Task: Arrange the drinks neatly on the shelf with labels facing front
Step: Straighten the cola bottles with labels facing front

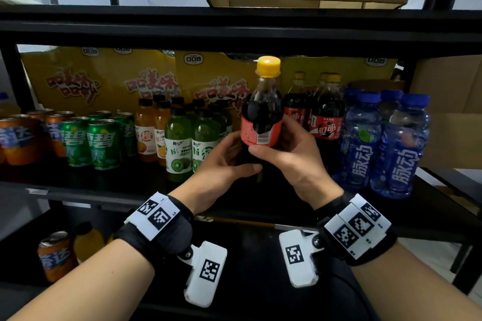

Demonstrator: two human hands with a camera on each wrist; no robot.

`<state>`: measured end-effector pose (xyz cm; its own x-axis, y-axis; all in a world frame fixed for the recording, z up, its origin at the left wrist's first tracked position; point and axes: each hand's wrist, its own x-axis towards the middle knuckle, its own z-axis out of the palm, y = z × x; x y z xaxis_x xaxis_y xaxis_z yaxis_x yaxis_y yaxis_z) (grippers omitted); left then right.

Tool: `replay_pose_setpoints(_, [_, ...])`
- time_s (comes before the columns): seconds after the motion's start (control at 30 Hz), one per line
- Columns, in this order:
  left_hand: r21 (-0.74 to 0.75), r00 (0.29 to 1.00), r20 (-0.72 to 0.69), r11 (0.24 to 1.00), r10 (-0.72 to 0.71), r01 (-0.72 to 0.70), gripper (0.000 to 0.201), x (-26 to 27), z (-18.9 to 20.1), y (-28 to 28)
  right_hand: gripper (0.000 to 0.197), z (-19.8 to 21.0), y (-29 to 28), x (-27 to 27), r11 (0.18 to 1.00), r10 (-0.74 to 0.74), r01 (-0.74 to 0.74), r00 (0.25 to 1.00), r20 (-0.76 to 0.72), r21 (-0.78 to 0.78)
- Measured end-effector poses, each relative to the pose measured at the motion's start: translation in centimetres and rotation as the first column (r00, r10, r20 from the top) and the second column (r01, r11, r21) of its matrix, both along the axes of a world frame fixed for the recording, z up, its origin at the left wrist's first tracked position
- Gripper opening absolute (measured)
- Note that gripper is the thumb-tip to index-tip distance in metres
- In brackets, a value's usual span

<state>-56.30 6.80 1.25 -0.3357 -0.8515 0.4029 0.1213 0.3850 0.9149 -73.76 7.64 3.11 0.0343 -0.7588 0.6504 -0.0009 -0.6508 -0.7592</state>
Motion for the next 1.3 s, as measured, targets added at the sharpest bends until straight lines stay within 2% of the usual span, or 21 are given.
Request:
replay_pose_setpoints(0.1, [0.097, 1.0, -0.024, 0.995, 0.014, -0.012, 0.053, 1.4, 0.1, 0.5, 0.048, 0.0, 0.6, 0.7, 0.999, -0.013, 0.012, 1.0, 0.02, 0.031])
replay_pose_setpoints(0.17, [0.104, 0.992, -0.038, 0.987, 0.124, -0.119, 0.039, 2.7, -0.3, 0.6, 0.048, -0.4, 1.2, 1.6, 0.998, -0.004, 0.003, 1.0, 0.018, 0.058])
replay_pose_setpoints(0.2, [0.065, 0.982, -0.019, 0.98, 0.188, -0.186, 0.035, 3.4, -0.5, 0.5, 0.051, -0.7, 1.5, 2.2, 0.998, 0.011, -0.012, 1.0, 0.016, 0.07])
replay_pose_setpoints(0.3, [-0.11, 0.919, 0.06, 0.917, 0.391, -0.383, 0.037, 5.9, -1.8, 0.7, 0.053, -2.1, 2.4, 4.3, 0.992, 0.077, -0.073, 0.997, -0.031, 0.104])
replay_pose_setpoints(0.4, [-0.305, 0.803, 0.182, 0.809, 0.568, -0.503, 0.03, 8.7, -3.8, 0.9, 0.04, -4.2, 3.0, 6.7, 0.981, 0.16, -0.147, 0.981, -0.106, 0.128])
replay_pose_setpoints(0.5, [-0.546, 0.637, 0.298, 0.674, 0.711, -0.497, 0.033, 12.0, -5.6, 1.1, 0.047, -6.6, 3.4, 9.2, 0.965, 0.238, -0.21, 0.953, -0.188, 0.157])
replay_pose_setpoints(0.57, [-0.665, 0.521, 0.35, 0.599, 0.778, -0.447, 0.006, 14.1, -6.2, 1.3, 0.055, -8.2, 3.4, 10.7, 0.95, 0.292, -0.249, 0.925, -0.243, 0.19])
replay_pose_setpoints(0.6, [-0.696, 0.446, 0.391, 0.576, 0.805, -0.43, 0.012, 15.2, -6.4, 1.1, 0.059, -9.1, 3.2, 11.4, 0.941, 0.313, -0.261, 0.911, -0.268, 0.214])
replay_pose_setpoints(0.67, [-0.699, 0.32, 0.487, 0.583, 0.812, -0.415, 0.038, 16.9, -7.1, 0.8, 0.063, -11.4, 2.7, 12.9, 0.928, 0.336, -0.255, 0.89, -0.31, 0.271])
replay_pose_setpoints(0.7, [-0.705, 0.279, 0.505, 0.577, 0.817, -0.413, 0.047, 17.5, -7.3, 0.7, 0.064, -12.8, 2.3, 13.6, 0.921, 0.342, -0.246, 0.882, -0.325, 0.304])
replay_pose_setpoints(0.77, [-0.723, 0.232, 0.522, 0.57, 0.821, -0.39, 0.052, 18.4, -7.7, 0.4, 0.066, -15.7, 1.1, 15.0, 0.9, 0.36, -0.222, 0.863, -0.354, 0.374])
replay_pose_setpoints(0.9, [-0.715, 0.259, 0.537, 0.596, 0.803, -0.365, 0.048, 19.6, -8.0, -0.4, 0.068, -20.6, -1.9, 17.0, 0.85, 0.39, -0.158, 0.83, -0.399, 0.503])
replay_pose_setpoints(0.97, [-0.706, 0.279, 0.528, 0.597, 0.802, -0.381, 0.046, 19.9, -8.0, -0.6, 0.068, -22.1, -3.4, 18.2, 0.841, 0.369, -0.124, 0.844, -0.39, 0.527])
replay_pose_setpoints(1.1, [-0.724, 0.266, 0.506, 0.572, 0.821, -0.385, 0.041, 20.0, -8.5, -0.6, 0.057, -23.7, -6.4, 20.3, 0.844, 0.297, -0.066, 0.885, -0.359, 0.533])
replay_pose_setpoints(1.3, [-0.746, 0.257, 0.473, 0.539, 0.843, -0.392, 0.044, 19.8, -9.0, -0.7, 0.074, -25.2, -9.0, 21.5, 0.832, 0.236, 0.078, 0.846, -0.477, 0.549])
